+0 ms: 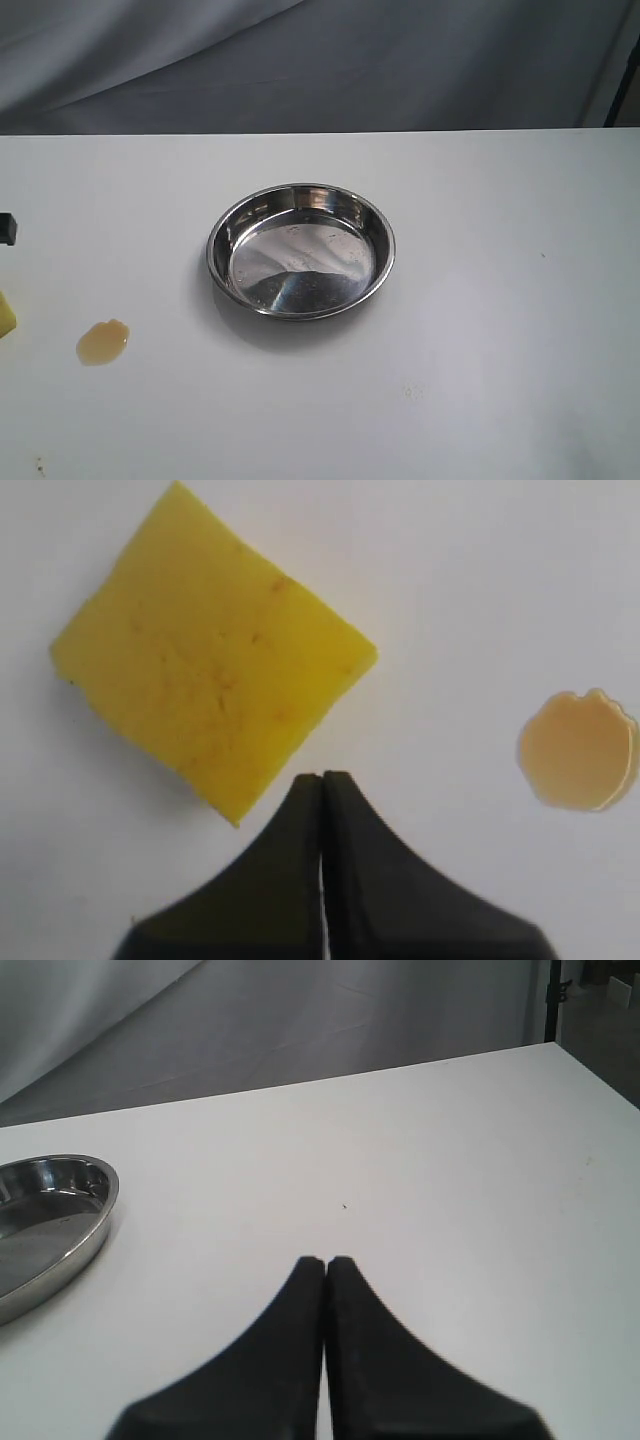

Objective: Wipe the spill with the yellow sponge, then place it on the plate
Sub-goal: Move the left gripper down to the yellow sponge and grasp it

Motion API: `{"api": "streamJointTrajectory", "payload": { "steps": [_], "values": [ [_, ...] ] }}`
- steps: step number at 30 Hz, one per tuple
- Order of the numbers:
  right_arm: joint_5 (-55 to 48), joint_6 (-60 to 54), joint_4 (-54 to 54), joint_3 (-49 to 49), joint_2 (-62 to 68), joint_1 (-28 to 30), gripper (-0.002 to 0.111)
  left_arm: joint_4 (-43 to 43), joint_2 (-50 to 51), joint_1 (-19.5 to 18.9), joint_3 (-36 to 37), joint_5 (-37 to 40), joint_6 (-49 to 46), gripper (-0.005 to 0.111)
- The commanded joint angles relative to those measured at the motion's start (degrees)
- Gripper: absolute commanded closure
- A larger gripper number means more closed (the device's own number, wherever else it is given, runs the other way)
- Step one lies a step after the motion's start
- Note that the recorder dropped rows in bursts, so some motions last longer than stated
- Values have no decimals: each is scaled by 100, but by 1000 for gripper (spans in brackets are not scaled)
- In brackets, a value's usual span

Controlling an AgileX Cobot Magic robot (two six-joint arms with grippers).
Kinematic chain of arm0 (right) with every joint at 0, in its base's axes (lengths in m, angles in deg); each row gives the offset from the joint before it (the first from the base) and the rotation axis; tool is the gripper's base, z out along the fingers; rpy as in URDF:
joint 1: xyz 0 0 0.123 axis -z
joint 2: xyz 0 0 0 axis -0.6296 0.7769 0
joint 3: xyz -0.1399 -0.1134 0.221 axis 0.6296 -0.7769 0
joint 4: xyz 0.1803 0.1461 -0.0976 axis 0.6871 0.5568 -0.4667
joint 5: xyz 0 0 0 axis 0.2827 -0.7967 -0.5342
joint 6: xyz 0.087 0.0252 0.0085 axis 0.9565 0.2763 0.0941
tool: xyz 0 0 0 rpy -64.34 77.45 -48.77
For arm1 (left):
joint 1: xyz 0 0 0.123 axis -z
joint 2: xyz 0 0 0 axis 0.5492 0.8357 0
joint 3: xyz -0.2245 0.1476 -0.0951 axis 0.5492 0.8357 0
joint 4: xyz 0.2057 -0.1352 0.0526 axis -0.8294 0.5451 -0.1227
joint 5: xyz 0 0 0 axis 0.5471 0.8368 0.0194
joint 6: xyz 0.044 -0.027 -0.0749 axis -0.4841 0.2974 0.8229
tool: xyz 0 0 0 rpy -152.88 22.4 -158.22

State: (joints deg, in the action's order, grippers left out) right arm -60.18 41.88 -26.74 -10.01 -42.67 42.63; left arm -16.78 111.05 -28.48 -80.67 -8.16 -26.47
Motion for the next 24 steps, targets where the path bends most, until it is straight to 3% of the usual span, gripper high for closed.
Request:
{"api": "streamJointTrajectory", "payload": {
  "steps": [1,7,13,24],
  "values": [
    [-1,-13,24,-21,-37,39,108,-24,711,-339,-275,8,-44,107],
    [-1,-23,24,-21,-37,39,108,1144,1081,-1125,-431,-728,-1267,107],
    [-1,-23,24,-21,-37,39,108,1300,1150,-1283,-420,-844,-2398,102],
    [-1,-13,24,-21,-37,29,108,1114,1164,-1282,-329,-778,-2691,54]
  ]
}}
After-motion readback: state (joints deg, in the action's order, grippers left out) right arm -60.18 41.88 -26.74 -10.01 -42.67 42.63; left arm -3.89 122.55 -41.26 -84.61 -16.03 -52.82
